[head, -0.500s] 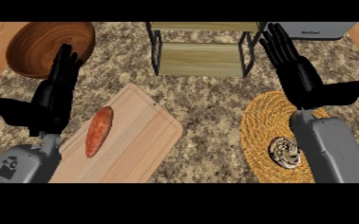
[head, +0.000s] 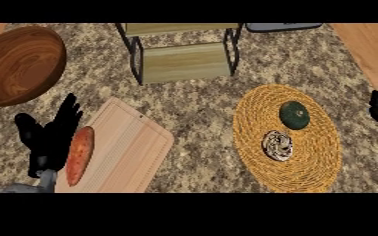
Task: Pick the squash from the placemat and place it in the tiered shelf
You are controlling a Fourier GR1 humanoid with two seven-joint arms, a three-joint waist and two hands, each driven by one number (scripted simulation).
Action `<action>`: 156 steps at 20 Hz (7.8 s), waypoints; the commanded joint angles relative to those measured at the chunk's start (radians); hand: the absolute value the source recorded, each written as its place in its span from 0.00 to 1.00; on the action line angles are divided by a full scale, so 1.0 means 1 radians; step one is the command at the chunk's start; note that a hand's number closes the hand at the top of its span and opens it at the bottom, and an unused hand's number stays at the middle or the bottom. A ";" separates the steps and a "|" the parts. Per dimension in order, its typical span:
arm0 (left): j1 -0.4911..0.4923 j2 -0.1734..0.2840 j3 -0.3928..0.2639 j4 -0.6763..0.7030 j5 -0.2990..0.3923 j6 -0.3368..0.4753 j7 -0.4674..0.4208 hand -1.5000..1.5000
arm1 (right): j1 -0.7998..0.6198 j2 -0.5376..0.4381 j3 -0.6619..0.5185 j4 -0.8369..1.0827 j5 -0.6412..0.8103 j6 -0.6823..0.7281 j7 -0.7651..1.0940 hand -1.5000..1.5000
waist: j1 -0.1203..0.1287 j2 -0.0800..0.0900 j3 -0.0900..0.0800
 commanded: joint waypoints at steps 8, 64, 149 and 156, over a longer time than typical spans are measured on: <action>0.039 -0.025 -0.003 0.088 0.050 -0.154 0.017 0.50 | 0.534 -0.003 -0.176 -0.329 -0.103 0.123 -0.065 0.00 | 0.077 -0.012 0.004; -0.045 -0.129 0.087 0.147 -0.123 -0.242 0.087 0.50 | -0.065 0.095 0.380 -0.331 0.705 0.125 1.262 0.00 | 0.112 -0.006 0.005; -0.010 -0.239 0.199 0.137 -0.233 -0.345 0.092 0.50 | -1.457 0.328 0.261 0.360 0.740 0.365 0.931 1.00 | 0.130 -0.001 0.004; -0.041 -0.205 0.237 0.155 -0.226 -0.372 0.104 0.50 | -1.435 0.330 0.270 0.521 0.808 0.263 0.784 1.00 | 0.133 0.001 0.004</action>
